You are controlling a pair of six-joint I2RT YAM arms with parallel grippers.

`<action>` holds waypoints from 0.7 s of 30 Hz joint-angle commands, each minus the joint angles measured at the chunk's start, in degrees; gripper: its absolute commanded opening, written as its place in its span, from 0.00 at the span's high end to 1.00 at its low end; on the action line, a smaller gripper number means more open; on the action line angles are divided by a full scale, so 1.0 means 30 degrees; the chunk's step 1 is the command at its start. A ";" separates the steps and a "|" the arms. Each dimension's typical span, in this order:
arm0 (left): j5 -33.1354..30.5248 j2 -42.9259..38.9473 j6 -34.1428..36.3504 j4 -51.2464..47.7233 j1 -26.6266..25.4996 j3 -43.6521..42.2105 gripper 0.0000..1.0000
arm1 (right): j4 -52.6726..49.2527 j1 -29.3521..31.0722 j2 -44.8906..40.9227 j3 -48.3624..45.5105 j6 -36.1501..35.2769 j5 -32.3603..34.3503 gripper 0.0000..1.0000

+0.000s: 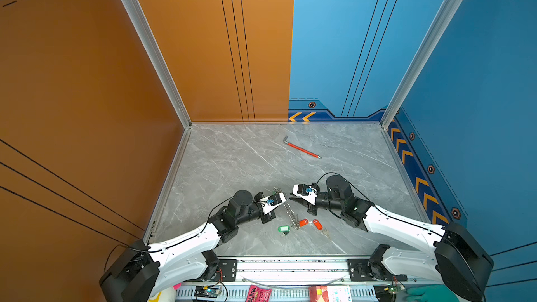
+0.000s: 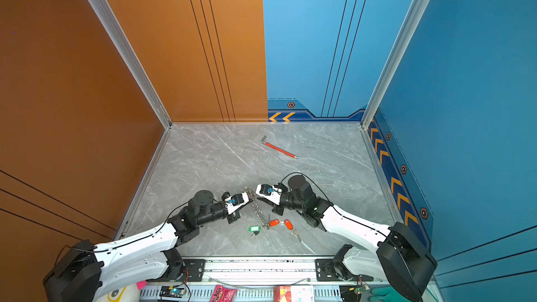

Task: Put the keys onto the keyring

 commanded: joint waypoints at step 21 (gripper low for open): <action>-0.0410 0.0591 -0.1629 0.0830 0.0412 0.0607 1.00 | 0.3759 0.1577 0.1680 -0.0384 0.2975 0.3601 0.87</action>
